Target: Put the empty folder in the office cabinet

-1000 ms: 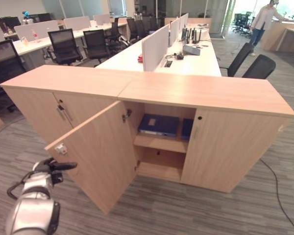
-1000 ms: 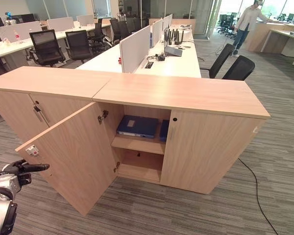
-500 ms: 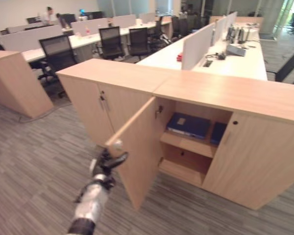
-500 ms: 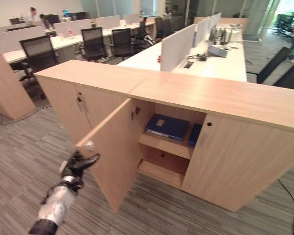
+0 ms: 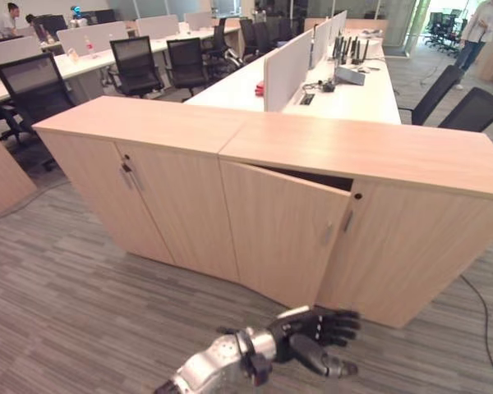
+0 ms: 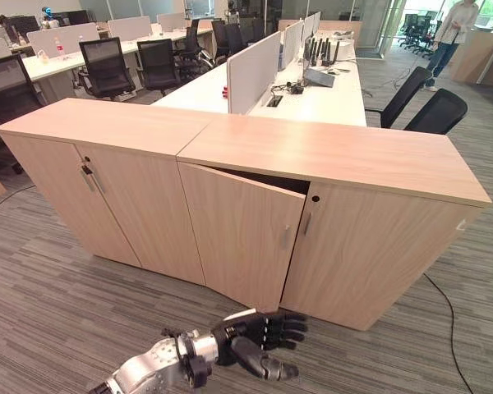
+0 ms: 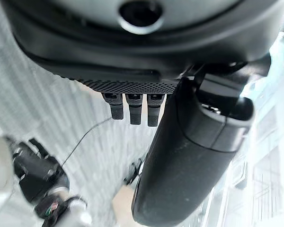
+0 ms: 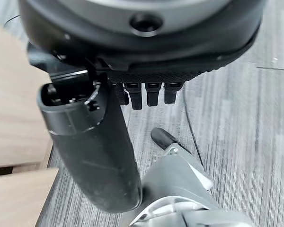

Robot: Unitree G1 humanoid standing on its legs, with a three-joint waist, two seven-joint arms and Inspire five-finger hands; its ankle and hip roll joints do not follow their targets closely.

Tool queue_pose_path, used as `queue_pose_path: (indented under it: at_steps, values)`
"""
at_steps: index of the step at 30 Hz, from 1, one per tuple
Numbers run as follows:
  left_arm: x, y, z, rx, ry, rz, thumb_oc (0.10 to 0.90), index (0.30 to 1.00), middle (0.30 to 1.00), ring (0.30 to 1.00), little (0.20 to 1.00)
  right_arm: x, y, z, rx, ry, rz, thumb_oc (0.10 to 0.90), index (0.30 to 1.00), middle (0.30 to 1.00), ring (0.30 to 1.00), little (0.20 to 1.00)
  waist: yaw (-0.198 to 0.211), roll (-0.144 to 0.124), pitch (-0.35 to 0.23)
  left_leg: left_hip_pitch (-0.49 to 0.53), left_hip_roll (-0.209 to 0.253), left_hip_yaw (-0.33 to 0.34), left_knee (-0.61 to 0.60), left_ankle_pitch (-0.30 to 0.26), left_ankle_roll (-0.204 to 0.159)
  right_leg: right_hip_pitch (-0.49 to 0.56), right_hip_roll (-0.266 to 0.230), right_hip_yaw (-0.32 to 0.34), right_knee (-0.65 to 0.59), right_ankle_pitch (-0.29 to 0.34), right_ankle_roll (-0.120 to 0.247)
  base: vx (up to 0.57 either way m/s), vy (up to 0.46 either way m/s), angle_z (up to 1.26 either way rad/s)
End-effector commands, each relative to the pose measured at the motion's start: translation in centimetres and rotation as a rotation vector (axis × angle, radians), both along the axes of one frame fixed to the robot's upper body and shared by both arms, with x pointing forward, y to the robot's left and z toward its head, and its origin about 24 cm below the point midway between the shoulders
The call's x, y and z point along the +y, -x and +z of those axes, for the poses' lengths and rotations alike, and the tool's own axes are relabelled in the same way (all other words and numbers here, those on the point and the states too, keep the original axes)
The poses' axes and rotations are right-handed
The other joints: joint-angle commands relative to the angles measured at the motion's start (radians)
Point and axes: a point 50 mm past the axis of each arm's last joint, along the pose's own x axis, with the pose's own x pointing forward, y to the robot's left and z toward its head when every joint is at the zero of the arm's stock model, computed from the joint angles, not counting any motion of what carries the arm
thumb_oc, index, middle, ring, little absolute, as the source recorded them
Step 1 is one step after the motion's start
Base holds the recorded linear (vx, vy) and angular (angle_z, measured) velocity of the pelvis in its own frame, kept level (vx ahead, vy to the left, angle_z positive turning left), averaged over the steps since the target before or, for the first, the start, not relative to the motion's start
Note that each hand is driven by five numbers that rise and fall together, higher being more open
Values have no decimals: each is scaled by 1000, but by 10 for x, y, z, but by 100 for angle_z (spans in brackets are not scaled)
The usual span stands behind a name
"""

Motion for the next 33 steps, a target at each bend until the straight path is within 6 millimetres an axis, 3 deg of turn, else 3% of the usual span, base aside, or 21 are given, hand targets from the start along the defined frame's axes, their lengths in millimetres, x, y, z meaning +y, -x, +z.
queue_pose_path:
  at_steps: [1, 6, 7, 9, 11, 13, 14, 15, 18, 20, 23, 24, 25, 26, 27, 28, 29, 30, 32, 33]
  values:
    - [-9, -11, 35, -108, 232, 24, 800, 900, 900, 900, 900, 6, 23, -4, 124, -14, 60, 800, 900, 900, 900, 900, 26, -23, -51, -2, -12, -38, -12, -137, -8, -42, -21, -36, -111, 120, 82, 16, -22, -11]
    - [16, -8, 18, -68, 187, 160, 800, 900, 900, 900, 900, 4, 34, -4, 140, -3, -9, 800, 900, 900, 900, 900, 36, -17, -53, -3, -13, -40, -12, -139, -9, -38, -24, -43, -108, 118, 82, 9, -8, -6]
    - [23, -11, 16, -66, 178, 241, 800, 900, 900, 900, 900, 14, 30, -7, 145, -18, 49, 800, 900, 900, 900, 900, 36, -21, -55, -3, -12, -38, -12, -135, -11, -39, -25, -41, -107, 120, 81, 0, 0, 0]
    - [59, -11, 4, -64, 84, 357, 800, 900, 900, 900, 900, 16, 54, -9, 138, -73, -62, 800, 900, 900, 900, 900, 35, -16, -52, -9, -10, -38, -12, -131, -13, -47, -29, -39, -88, 113, 80, -15, -33, 3]
    - [65, -8, 2, -61, 68, 380, 800, 900, 900, 900, 900, 17, 57, -9, 138, -80, -91, 800, 900, 900, 900, 900, 29, -16, -52, -15, -10, -44, -12, -128, -13, -56, -34, -32, -67, 103, 77, -31, -44, 6]
    - [85, -8, -3, -75, -1, 460, 800, 900, 900, 900, 900, 11, 47, -7, 87, -70, -151, 800, 900, 900, 900, 900, 6, -12, -38, -35, 23, -54, -12, -116, -29, -107, 9, 110, -56, 44, 56, -58, -116, 17]
    - [85, -9, -3, -76, -1, 461, 800, 900, 900, 900, 900, 11, 46, -7, 86, -70, -151, 800, 900, 900, 900, 900, 9, -13, -41, -39, 24, -49, -12, -114, -30, -113, 10, 114, -55, 43, 52, -6, -173, 27]
    - [101, -7, -11, -97, -99, 523, 800, 900, 900, 900, 900, 5, 37, -5, 48, -65, -184, 800, 900, 900, 900, 900, 1, -14, -40, -44, 44, -52, -12, -113, -41, -147, 72, 261, -82, 4, 35, 12, -122, 18]
    - [118, -1, -22, -116, -219, 586, 800, 900, 900, 900, 900, 1, 33, -3, 37, -55, -200, 800, 900, 900, 900, 900, 17, -22, -49, -51, 50, -53, -12, -109, -47, -136, 102, 301, -117, 8, 33, 60, -156, 11]
    - [128, 4, -35, -152, -383, 605, 800, 900, 900, 900, 900, 1, 35, -3, 41, -48, -217, 800, 900, 900, 900, 900, 32, -32, -61, -60, 65, -56, -12, -99, -58, -106, 132, 291, -162, -1, 27, 80, -232, 1]
    - [142, 20, -63, -137, -630, 546, 800, 900, 900, 900, 900, 0, 41, -3, 77, -17, -175, 800, 900, 900, 900, 900, 33, -34, -78, -69, 101, -55, -11, -86, -84, -83, 190, 292, -224, -17, 10, 82, -262, -9]
    - [149, 34, -84, -52, -738, 502, 800, 900, 900, 900, 900, -3, 40, -2, 84, 0, -142, 800, 900, 900, 900, 900, 25, -35, -82, -72, 114, -50, -10, -81, -92, -87, 207, 302, -228, -30, 4, 66, -290, -11]
    - [156, 79, -132, 313, -828, 521, 800, 900, 900, 900, 900, -10, 30, 1, 91, 28, -49, 800, 900, 900, 900, 900, 5, -26, -90, -73, 136, -26, -8, -73, -107, -99, 236, 325, -228, -49, -11, 41, -218, -19]
    - [155, 78, -132, 311, -825, 523, 800, 900, 900, 900, 900, -11, 29, 1, 88, 30, -48, 800, 900, 900, 900, 900, 5, -25, -89, -74, 136, -26, -8, -72, -107, -101, 236, 325, -228, -49, -12, 47, -258, -31]
    - [160, 120, -155, 584, -908, 539, 800, 900, 900, 900, 900, -15, 23, 3, 115, 45, 85, 800, 900, 900, 900, 900, -18, -27, -99, -72, 157, -6, -3, -67, -119, -111, 263, 355, -228, -60, -29, 49, -194, -34]
    - [167, 138, -159, 607, -1051, 433, 800, 900, 900, 900, 900, -17, 18, 5, 131, 59, 189, 800, 900, 900, 900, 900, -29, -25, -104, -69, 169, 7, 1, -69, -124, -115, 277, 372, -228, -69, -37, 51, -193, -35]
    - [167, 138, -159, 607, -1051, 433, 800, 900, 900, 900, 900, -17, 18, 5, 131, 59, 189, 800, 900, 900, 900, 900, -28, -25, -104, -68, 169, 8, 1, -70, -124, -115, 277, 373, -228, -69, -37, 107, -228, -56]
    - [176, 151, -160, 659, -1129, 458, 800, 900, 900, 900, 900, -12, 10, 3, 158, 88, 369, 800, 900, 900, 900, 900, -35, -29, -111, -62, 195, 24, 29, -84, -135, -110, 302, 398, -228, -87, -55, 101, -242, -54]
    - [173, 140, -159, 712, -965, 698, 800, 900, 900, 900, 900, -2, 10, 0, 149, 80, 378, 800, 900, 900, 900, 900, -26, -38, -100, -86, 225, 17, 107, -102, -146, -102, 319, 406, -228, -96, -73, 82, -297, -58]
    - [172, 138, -159, 712, -939, 727, 800, 900, 900, 900, 900, 0, 8, -1, 133, 74, 357, 800, 900, 900, 900, 900, -26, -43, -95, -102, 239, 17, 155, -112, -149, -99, 325, 407, -228, -101, -81, 30, -183, -46]
